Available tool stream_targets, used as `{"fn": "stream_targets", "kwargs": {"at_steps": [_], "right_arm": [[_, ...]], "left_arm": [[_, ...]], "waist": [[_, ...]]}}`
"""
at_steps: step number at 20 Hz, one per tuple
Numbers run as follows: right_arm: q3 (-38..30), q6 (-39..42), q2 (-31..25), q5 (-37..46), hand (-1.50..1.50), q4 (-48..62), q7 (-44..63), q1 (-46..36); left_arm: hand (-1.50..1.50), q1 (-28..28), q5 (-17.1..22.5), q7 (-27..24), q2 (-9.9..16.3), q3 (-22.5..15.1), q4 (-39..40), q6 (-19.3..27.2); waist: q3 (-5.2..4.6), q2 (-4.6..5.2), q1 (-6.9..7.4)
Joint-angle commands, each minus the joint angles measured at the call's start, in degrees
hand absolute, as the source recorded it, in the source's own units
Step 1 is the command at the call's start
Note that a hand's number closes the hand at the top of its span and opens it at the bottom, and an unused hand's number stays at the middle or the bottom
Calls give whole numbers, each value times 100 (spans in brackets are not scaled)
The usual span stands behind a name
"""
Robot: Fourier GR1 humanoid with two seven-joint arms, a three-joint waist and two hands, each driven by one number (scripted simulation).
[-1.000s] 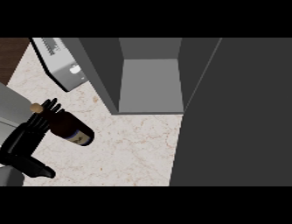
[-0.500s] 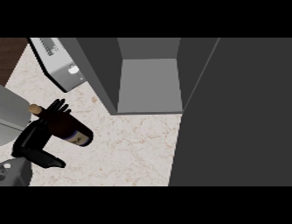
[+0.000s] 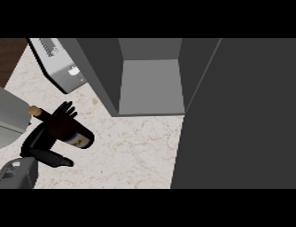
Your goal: Pick up the wine, place it into the cabinet and close the cabinet
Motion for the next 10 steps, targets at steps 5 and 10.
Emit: {"fn": "stream_targets", "kwargs": {"at_steps": [5, 10], "right_arm": [[370, -191, 129, -8, -150, -623, 484, 70], [51, -96, 59, -263, -150, -560, 342, 196]], "left_arm": [[-150, -508, -85, -890, -143, -89, 794, -325], [150, -468, -27, -914, -263, -299, 656, -680]], "waist": [[-11, 19, -63], [0, 10, -12]]}}
